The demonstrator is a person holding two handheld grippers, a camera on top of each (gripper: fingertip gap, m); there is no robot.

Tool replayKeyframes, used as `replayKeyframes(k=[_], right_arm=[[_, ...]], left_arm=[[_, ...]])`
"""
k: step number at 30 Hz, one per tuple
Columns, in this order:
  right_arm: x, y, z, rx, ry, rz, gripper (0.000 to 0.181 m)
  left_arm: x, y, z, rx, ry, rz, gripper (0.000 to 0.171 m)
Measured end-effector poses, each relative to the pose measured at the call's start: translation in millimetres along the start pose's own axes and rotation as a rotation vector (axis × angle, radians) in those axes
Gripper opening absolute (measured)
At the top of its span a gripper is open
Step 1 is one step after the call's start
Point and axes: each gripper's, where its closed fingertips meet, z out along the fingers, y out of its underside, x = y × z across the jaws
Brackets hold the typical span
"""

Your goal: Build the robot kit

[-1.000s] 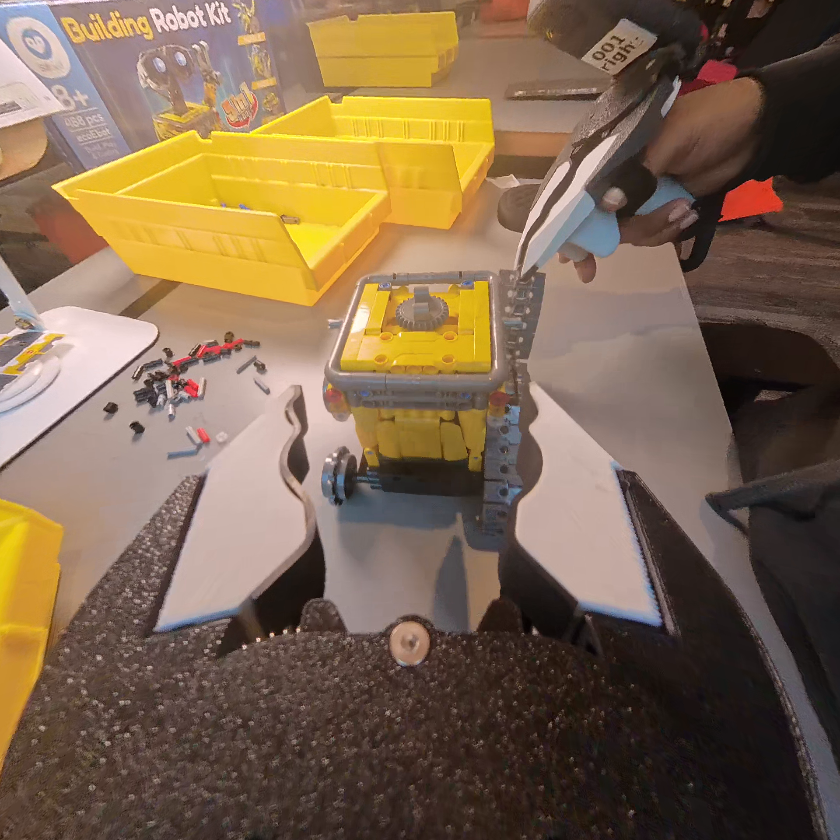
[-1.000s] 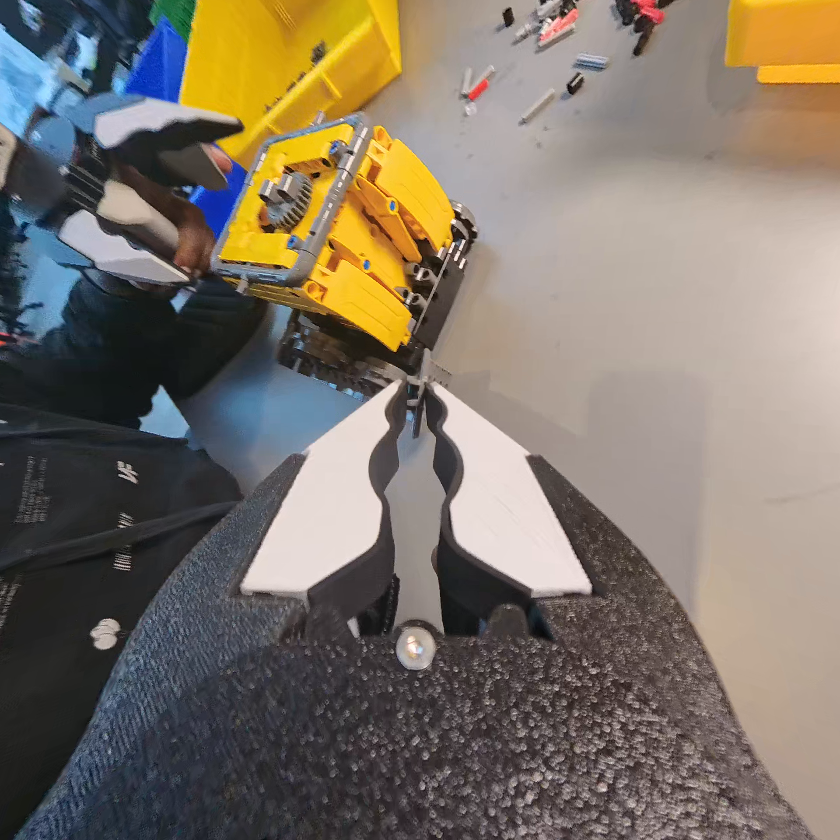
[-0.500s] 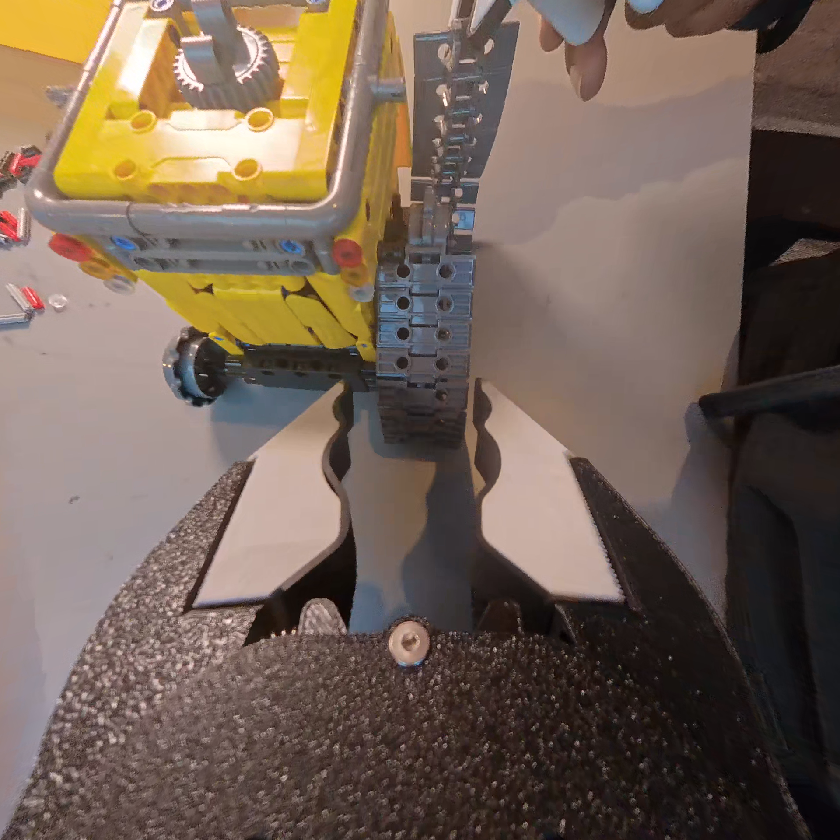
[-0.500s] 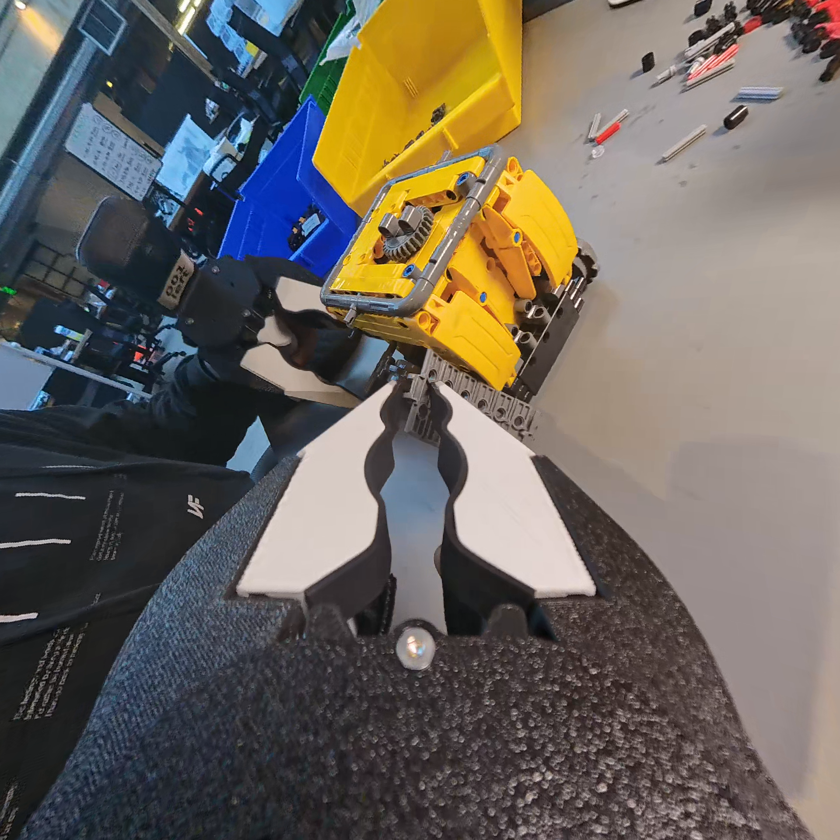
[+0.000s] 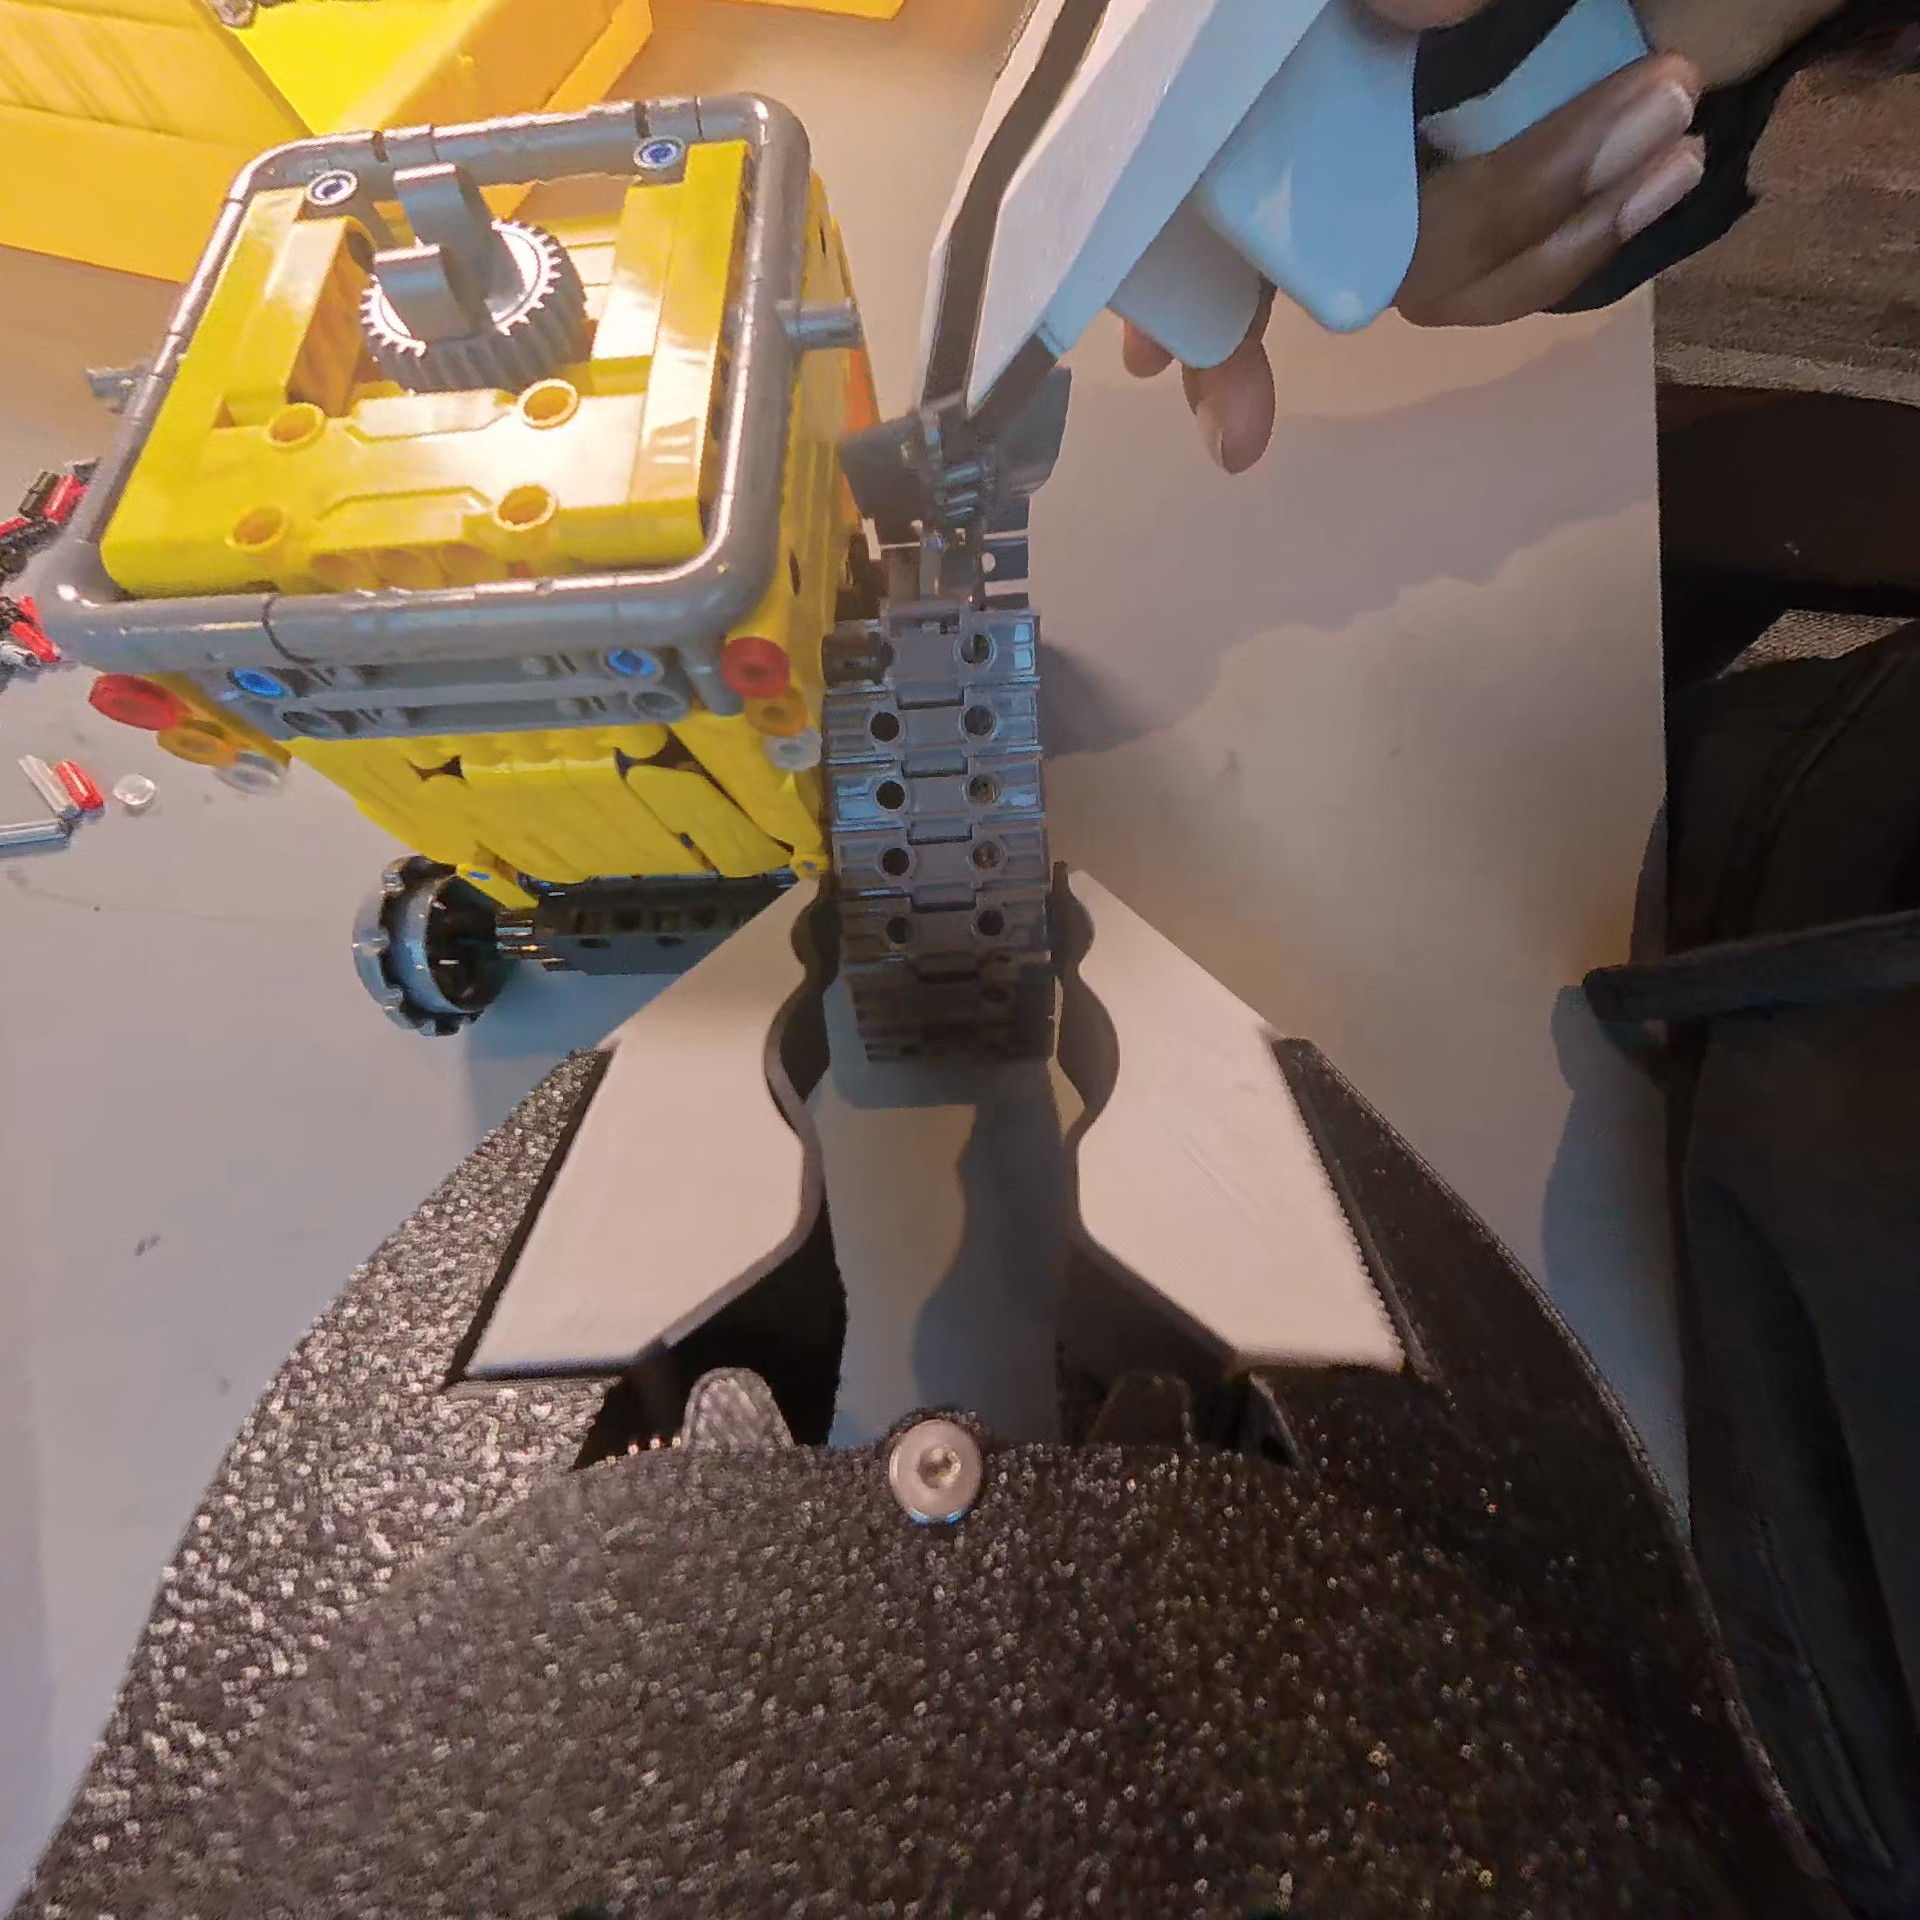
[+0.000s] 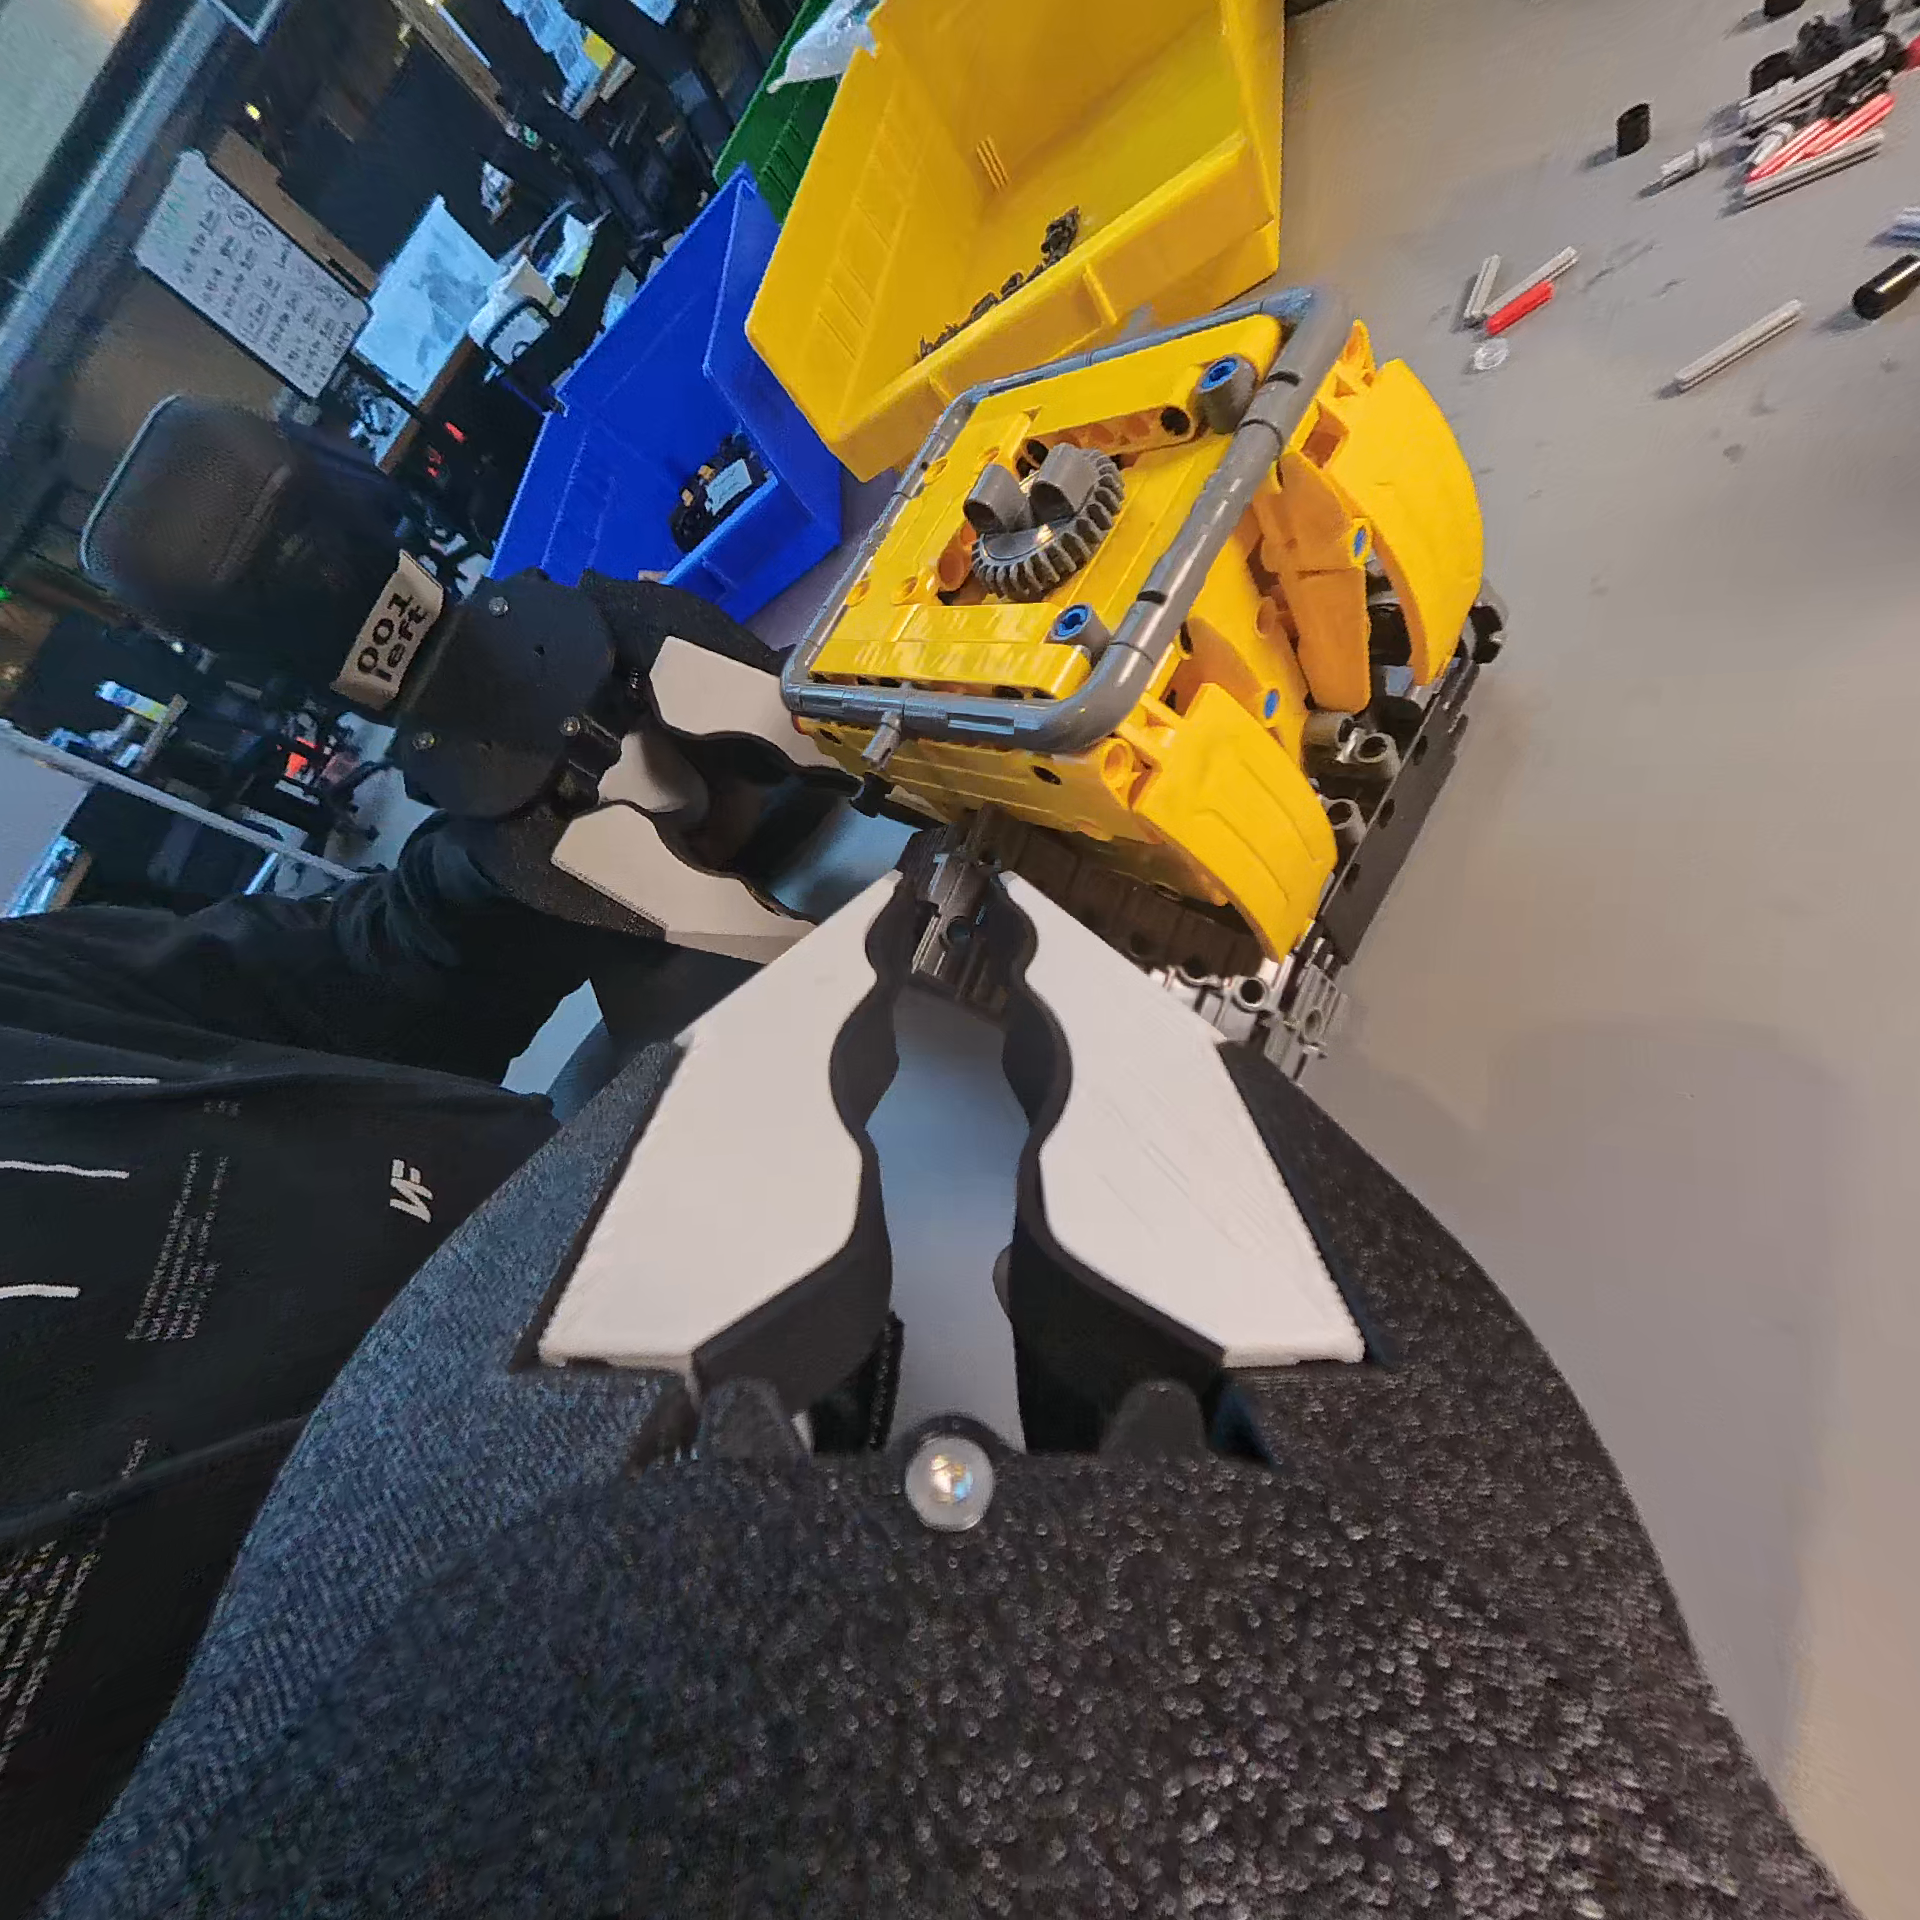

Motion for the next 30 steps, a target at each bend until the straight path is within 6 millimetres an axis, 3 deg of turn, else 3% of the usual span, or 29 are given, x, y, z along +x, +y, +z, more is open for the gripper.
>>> replayKeyframes(k=[6,10,11,15,17,20,22,26,30], right_arm=[[-1.1,-3.7,4.7,0.017,0.048,-0.061,0.013],[-0.4,-4.0,9.1,0.016,0.126,-0.191,0.011],[-3.7,-4.2,11.0,0.024,0.123,-0.219,0.000],[-2.2,6.0,25.1,-0.017,0.194,-0.352,0.004],[-7.6,2.9,23.0,0.015,0.178,-0.402,0.006],[-21.1,-11.7,1.8,0.119,0.117,-0.451,0.015],[-9.1,-10.8,-17.2,0.089,0.169,-0.529,0.022],[33.6,8.0,-45.1,-0.063,0.295,-0.682,0.026],[50.8,24.2,-32.5,-0.169,0.375,-0.952,0.031]], left_arm=[[-3.0,-0.7,0.3,0.014,-0.022,-0.021,0.038],[-3.0,-2.9,1.0,0.031,-0.034,-0.030,0.038],[-0.9,-5.3,1.0,0.048,-0.025,-0.037,0.038],[-4.4,-10.0,2.4,0.049,-0.075,-0.044,0.038],[-3.1,-13.3,3.3,0.064,-0.072,-0.039,0.038],[-2.9,-13.7,3.7,0.074,-0.070,-0.046,0.038],[-2.8,-13.1,3.5,0.077,-0.068,-0.042,0.038],[-2.7,-13.2,3.6,0.083,-0.059,-0.035,0.038],[-2.8,-13.5,4.3,0.080,-0.065,-0.032,0.038]])
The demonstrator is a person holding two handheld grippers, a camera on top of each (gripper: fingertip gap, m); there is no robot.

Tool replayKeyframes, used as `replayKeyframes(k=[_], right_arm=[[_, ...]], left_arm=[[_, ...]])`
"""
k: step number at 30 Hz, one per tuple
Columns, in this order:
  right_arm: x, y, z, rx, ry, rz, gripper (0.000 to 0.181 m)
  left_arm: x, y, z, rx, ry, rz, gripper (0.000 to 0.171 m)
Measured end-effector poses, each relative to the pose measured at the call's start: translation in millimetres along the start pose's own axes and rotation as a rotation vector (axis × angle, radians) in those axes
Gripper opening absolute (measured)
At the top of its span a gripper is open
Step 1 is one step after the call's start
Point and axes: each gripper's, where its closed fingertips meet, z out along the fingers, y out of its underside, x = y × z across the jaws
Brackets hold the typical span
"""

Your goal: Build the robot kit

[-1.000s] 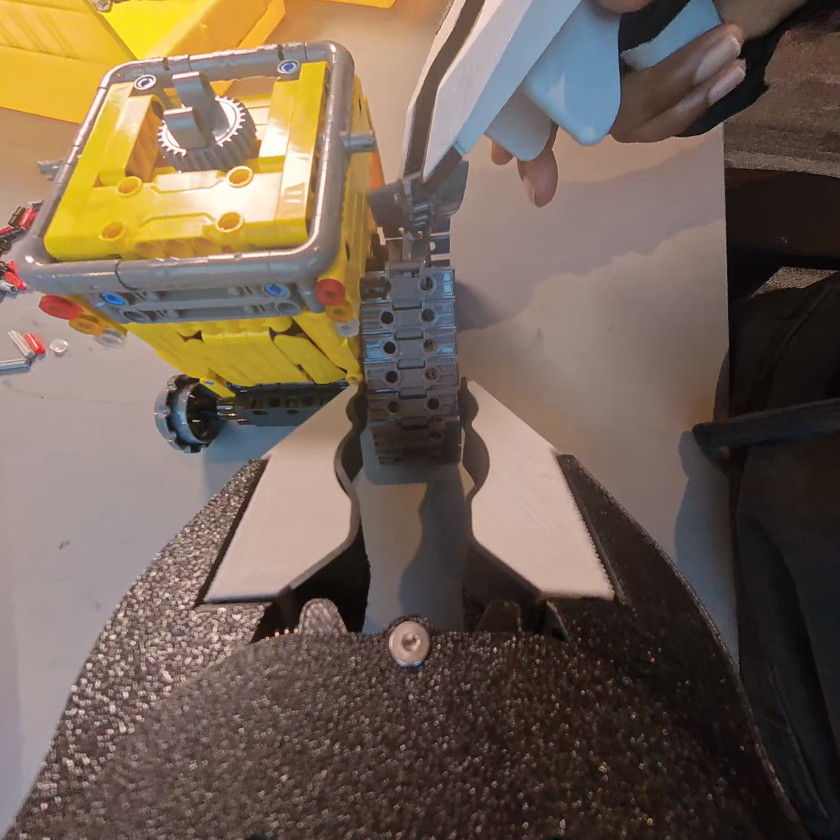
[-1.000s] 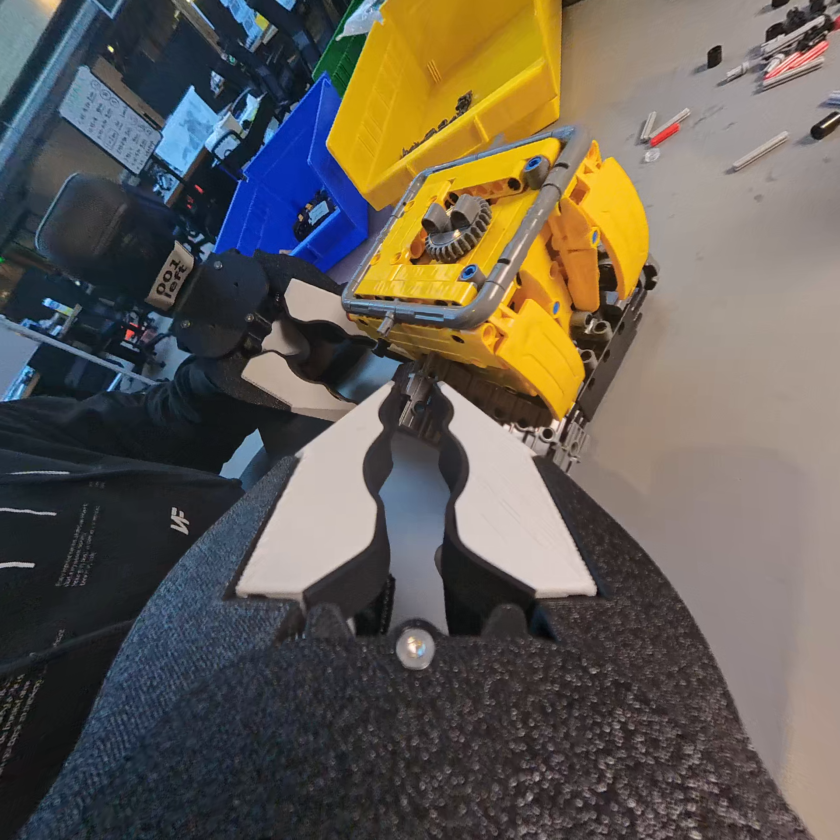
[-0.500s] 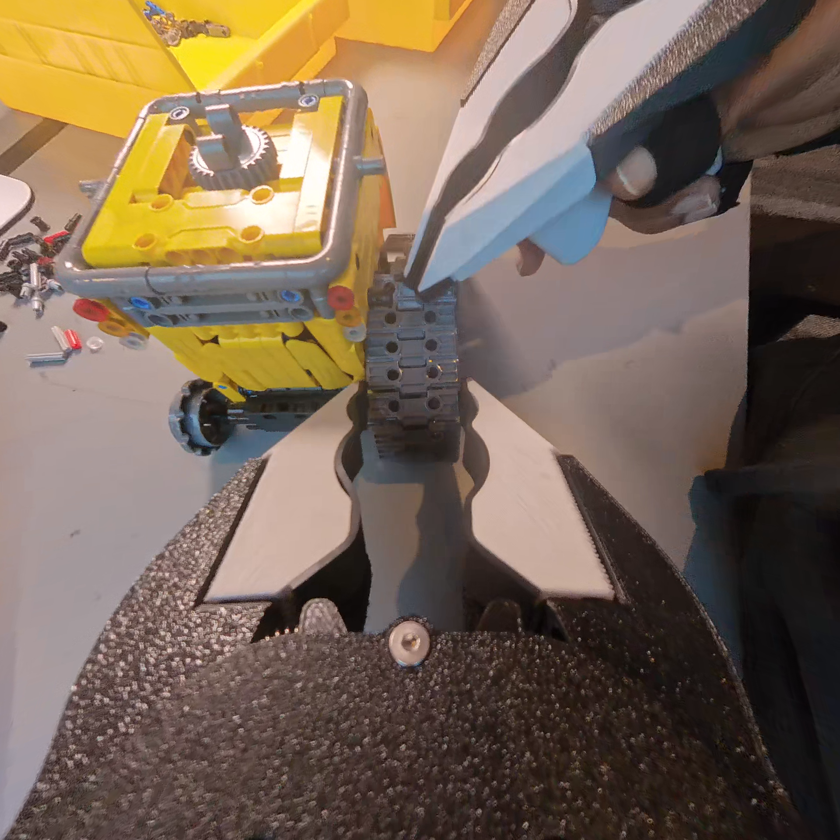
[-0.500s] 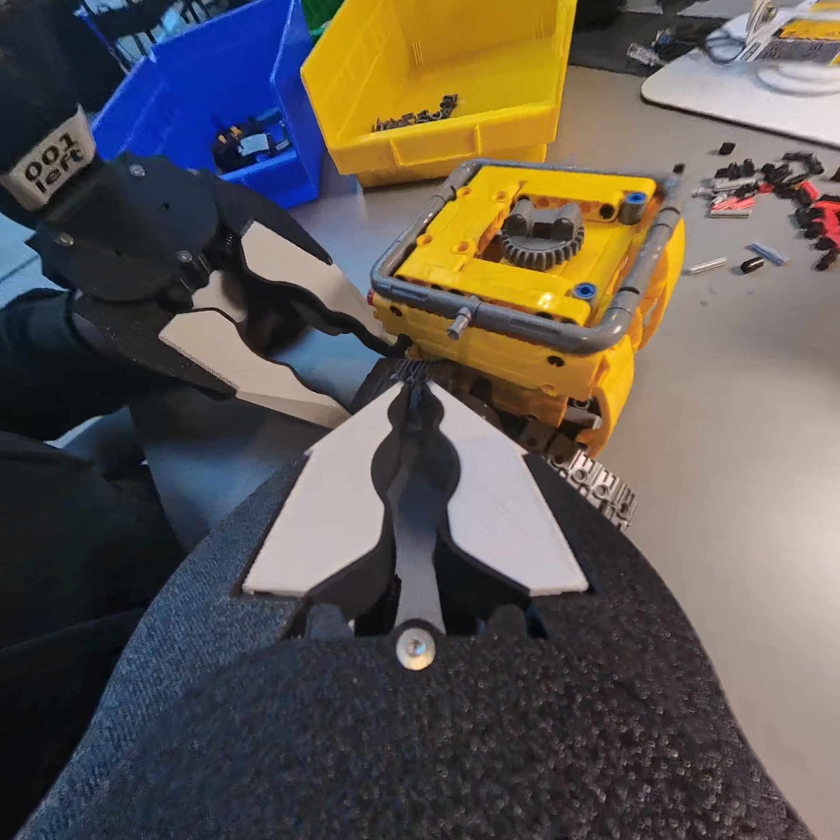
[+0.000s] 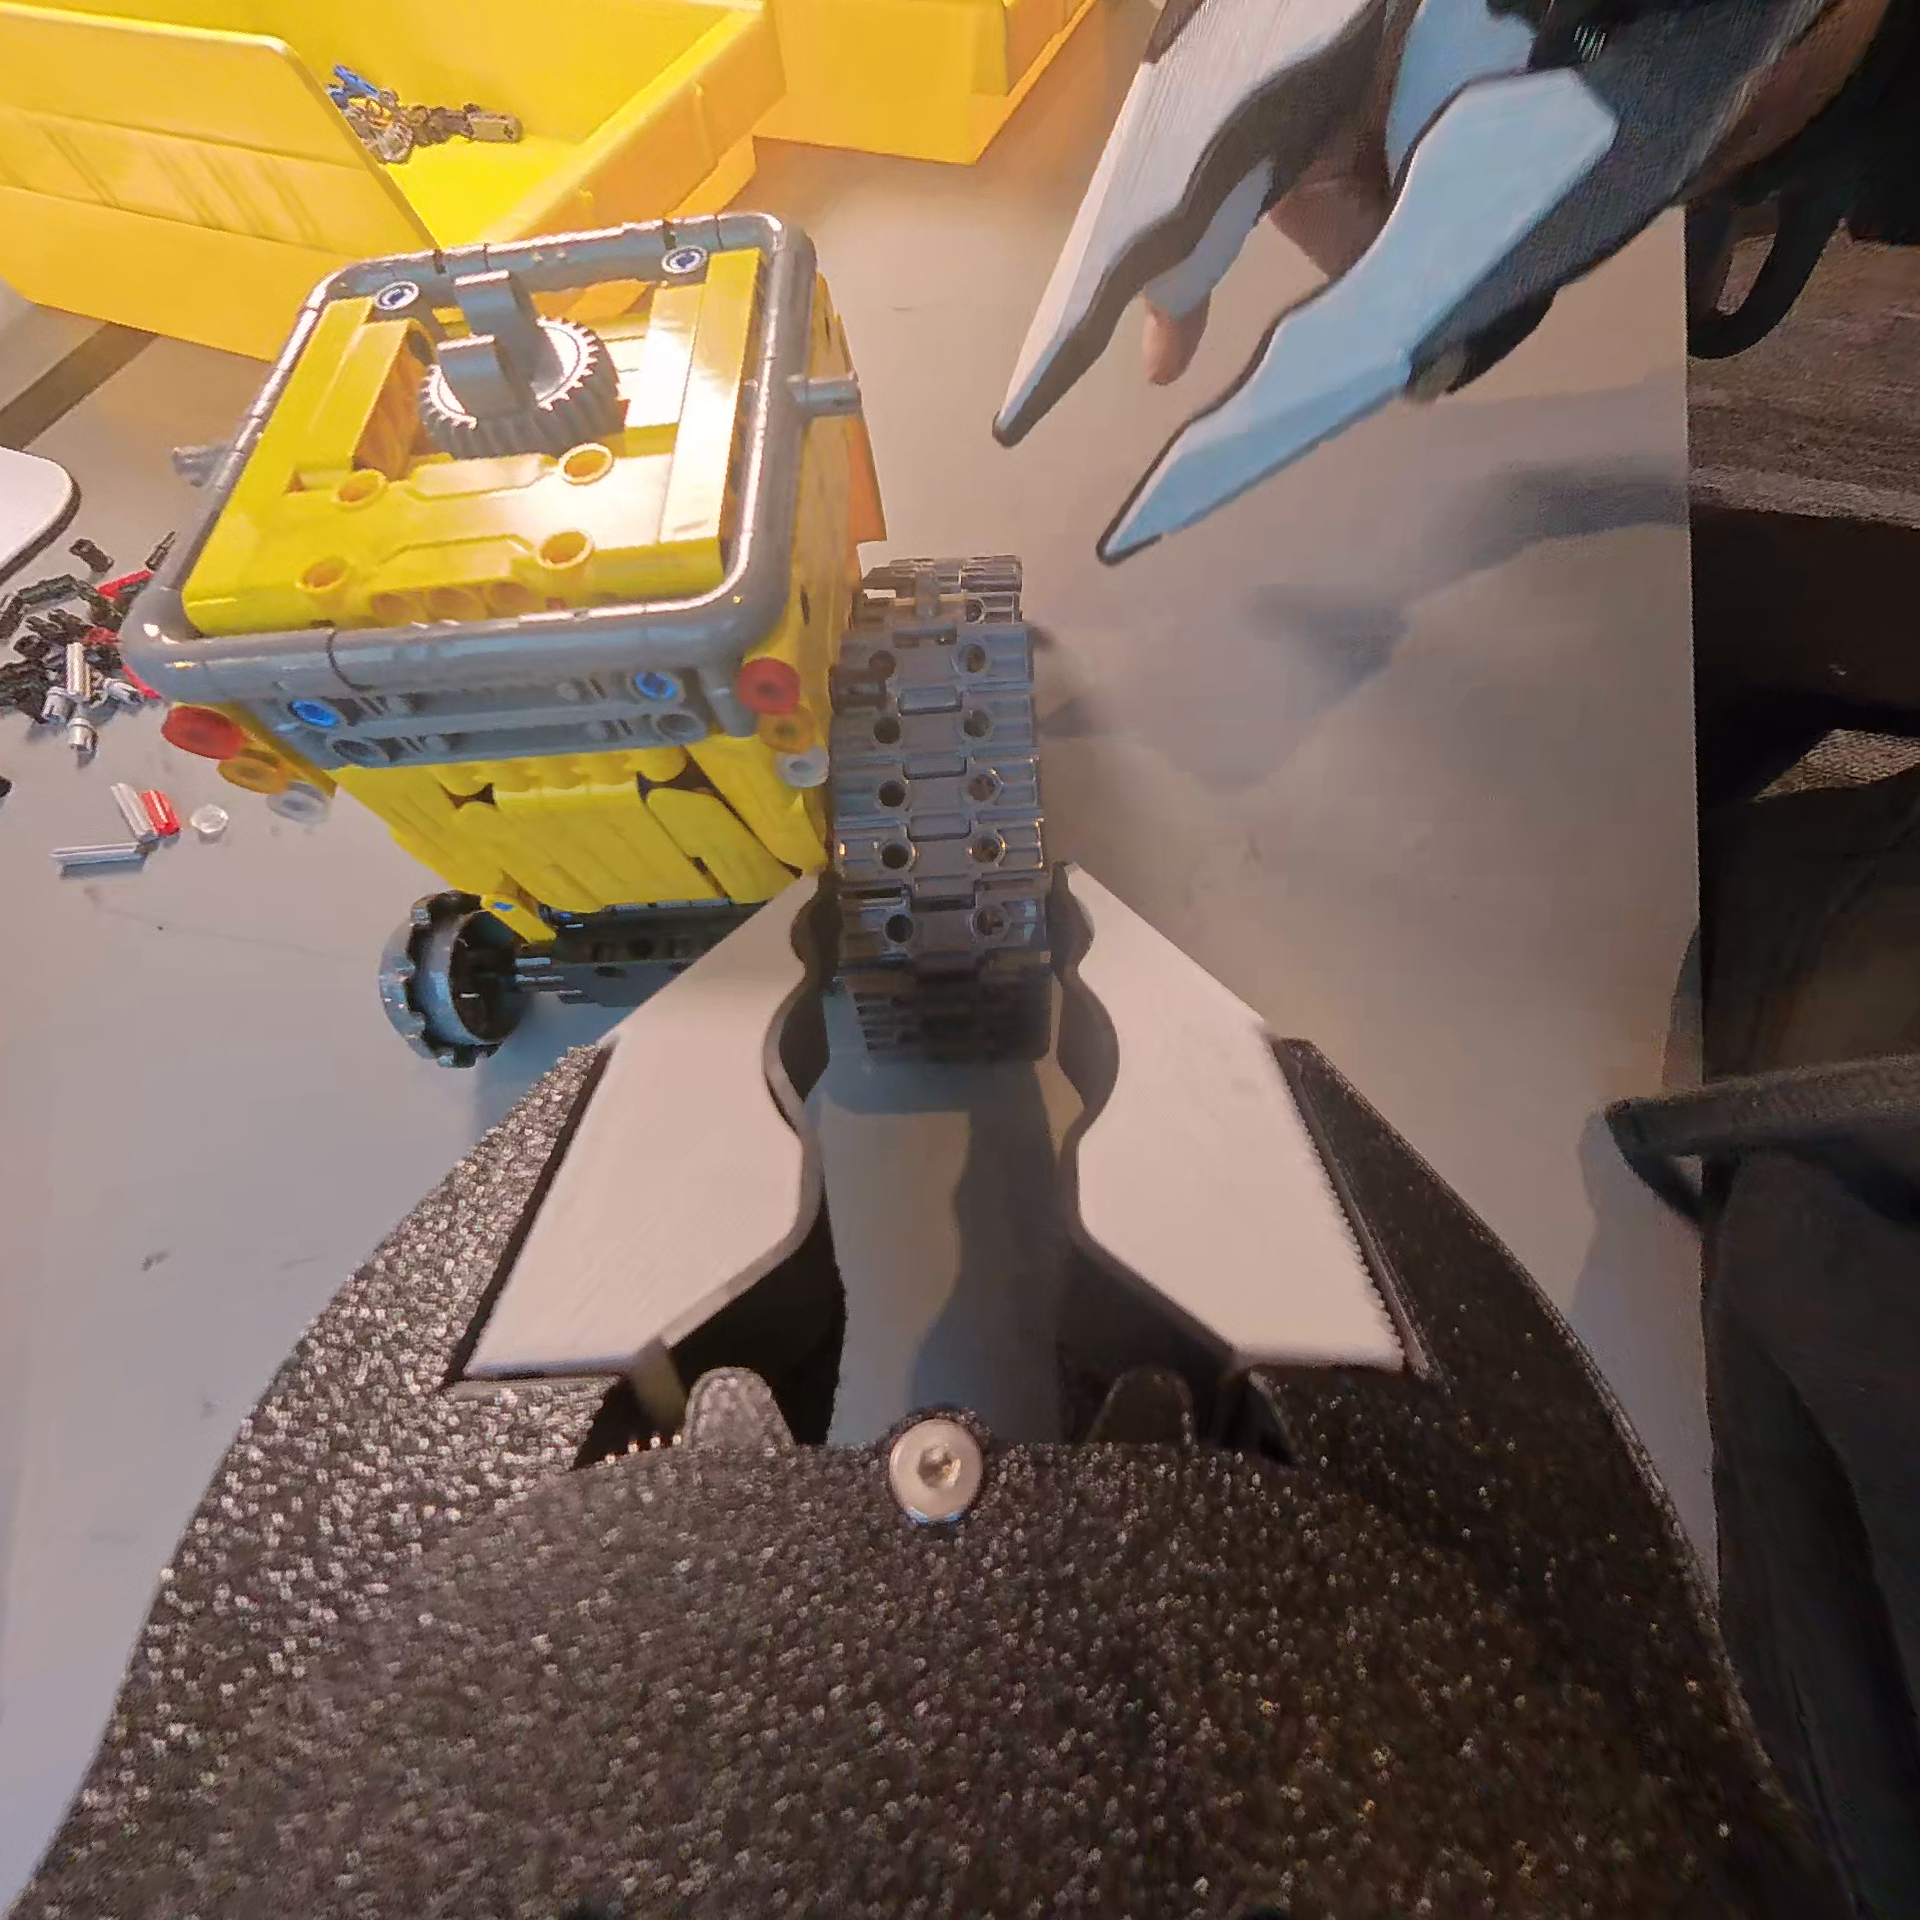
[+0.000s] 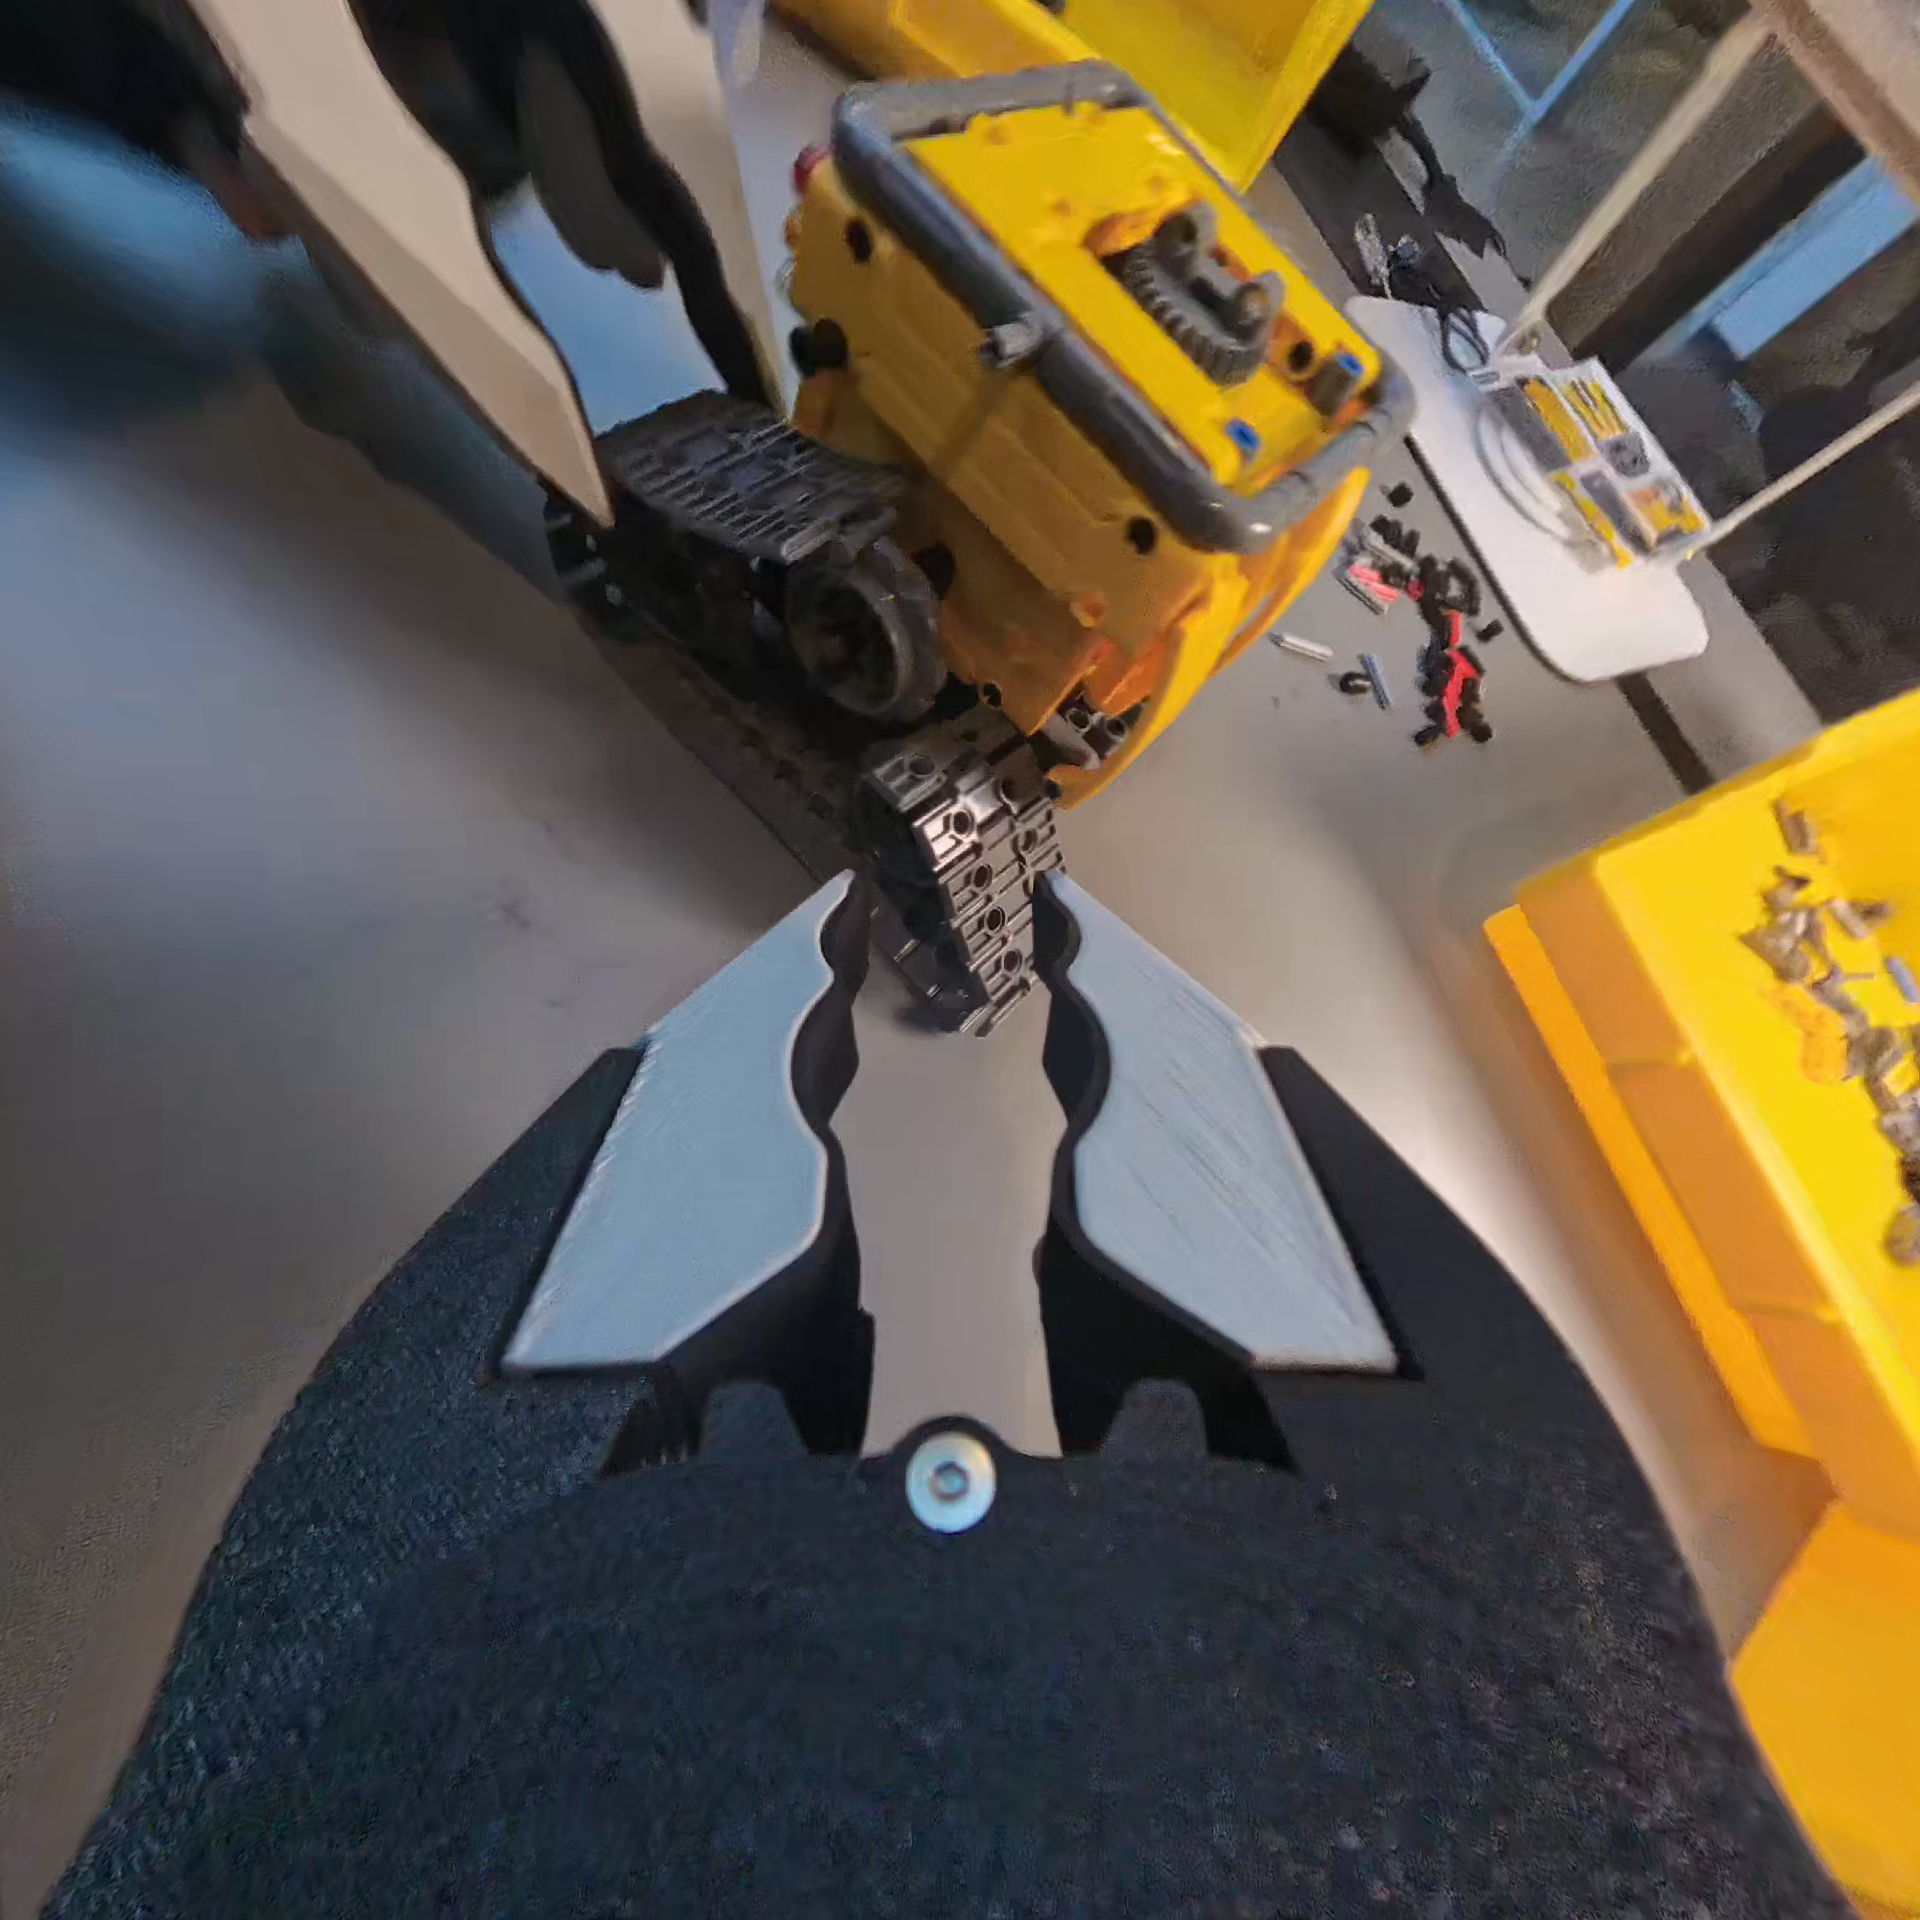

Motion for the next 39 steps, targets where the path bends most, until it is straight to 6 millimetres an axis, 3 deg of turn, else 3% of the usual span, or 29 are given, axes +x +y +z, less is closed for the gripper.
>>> replayKeyframes(k=[4,6,9,14,19,24,39], right_arm=[[-4.0,0.6,24.9,-0.030,0.107,-0.337,0.035],[-2.9,-4.0,29.7,-0.009,0.137,-0.394,0.021],[1.4,-6.6,26.6,0.021,0.111,-0.334,0.009],[8.2,-19.6,16.5,0.140,0.066,-0.075,0.007],[3.3,-28.2,15.4,0.197,0.031,0.004,0.008],[-5.0,-42.4,16.8,0.218,0.014,-0.028,0.008],[-10.4,-49.8,19.4,0.043,0.137,-0.504,0.009]], left_arm=[[0.1,0.3,0.1,-0.009,-0.006,0.001,0.038],[0.0,0.4,-0.1,-0.011,-0.010,0.002,0.038],[0.3,0.9,-0.4,-0.012,-0.010,0.003,0.038],[0.5,-0.5,0.0,-0.003,-0.005,0.005,0.038],[0.6,-0.6,-0.5,-0.003,-0.001,0.008,0.038],[1.1,-0.8,-0.4,-0.004,-0.001,0.007,0.038],[-1.0,0.0,-0.9,-0.003,-0.002,0.007,0.038]])
